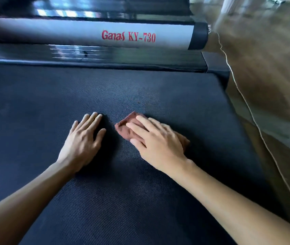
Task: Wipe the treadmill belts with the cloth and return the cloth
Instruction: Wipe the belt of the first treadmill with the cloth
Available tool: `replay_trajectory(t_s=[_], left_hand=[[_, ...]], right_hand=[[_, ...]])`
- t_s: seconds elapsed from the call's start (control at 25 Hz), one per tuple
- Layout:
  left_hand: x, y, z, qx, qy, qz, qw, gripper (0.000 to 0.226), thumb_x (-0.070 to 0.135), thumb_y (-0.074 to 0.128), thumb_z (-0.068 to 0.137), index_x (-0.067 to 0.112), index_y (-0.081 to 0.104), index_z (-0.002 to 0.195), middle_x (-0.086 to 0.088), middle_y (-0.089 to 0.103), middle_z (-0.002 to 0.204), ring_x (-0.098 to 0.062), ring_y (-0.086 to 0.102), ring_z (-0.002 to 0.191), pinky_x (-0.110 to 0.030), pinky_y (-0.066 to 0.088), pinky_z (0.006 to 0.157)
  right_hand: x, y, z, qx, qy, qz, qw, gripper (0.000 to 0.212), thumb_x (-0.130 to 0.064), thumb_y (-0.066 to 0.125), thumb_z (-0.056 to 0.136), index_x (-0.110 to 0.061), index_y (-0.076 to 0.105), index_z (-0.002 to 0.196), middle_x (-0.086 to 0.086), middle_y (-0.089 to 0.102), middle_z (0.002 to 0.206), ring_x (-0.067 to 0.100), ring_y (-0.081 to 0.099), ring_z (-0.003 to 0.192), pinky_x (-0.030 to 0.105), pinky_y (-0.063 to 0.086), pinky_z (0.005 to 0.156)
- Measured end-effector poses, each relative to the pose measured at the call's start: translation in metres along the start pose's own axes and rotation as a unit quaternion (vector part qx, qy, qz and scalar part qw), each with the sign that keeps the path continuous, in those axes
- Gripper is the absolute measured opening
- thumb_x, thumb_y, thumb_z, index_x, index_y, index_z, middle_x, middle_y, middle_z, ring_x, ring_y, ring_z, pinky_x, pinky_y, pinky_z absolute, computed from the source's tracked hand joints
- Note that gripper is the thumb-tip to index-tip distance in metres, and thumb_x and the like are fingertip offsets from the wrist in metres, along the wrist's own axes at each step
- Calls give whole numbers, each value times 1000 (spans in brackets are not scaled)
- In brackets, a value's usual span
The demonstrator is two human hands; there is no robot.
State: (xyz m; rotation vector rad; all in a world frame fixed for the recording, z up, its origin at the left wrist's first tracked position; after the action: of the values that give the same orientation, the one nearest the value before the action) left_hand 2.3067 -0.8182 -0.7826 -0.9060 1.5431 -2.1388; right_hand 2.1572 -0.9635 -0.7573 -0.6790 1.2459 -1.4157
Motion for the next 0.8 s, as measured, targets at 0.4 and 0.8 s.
replay_trajectory(t_s=[0.4,0.8], left_hand=[[-3,-12,5,30,-5,-118,993,45,20,44,95,4,51,136,-11,44,147,-27,35,139,-37,20,115],[-77,-38,-53,-53,55,14,997,54,42,34,101,23,28,152,5,20,160,-20,12,149,-44,7,119]], right_hand=[[-39,17,11,-1,111,-66,992,47,-48,45,93,-38,48,139,-7,38,152,22,41,133,41,34,105],[-43,2,-37,-7,295,-120,948,50,-49,44,96,-37,39,145,-5,28,158,26,35,137,44,31,105]])
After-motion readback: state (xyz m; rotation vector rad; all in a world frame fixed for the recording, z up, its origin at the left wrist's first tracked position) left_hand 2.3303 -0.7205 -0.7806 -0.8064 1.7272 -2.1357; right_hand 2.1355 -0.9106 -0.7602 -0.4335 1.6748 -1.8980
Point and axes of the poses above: each hand's wrist, its own z-axis towards the middle knuckle, its own y-axis out of the palm, x = y × z, the point moved 7 cm from there along z, towards the middle knuckle
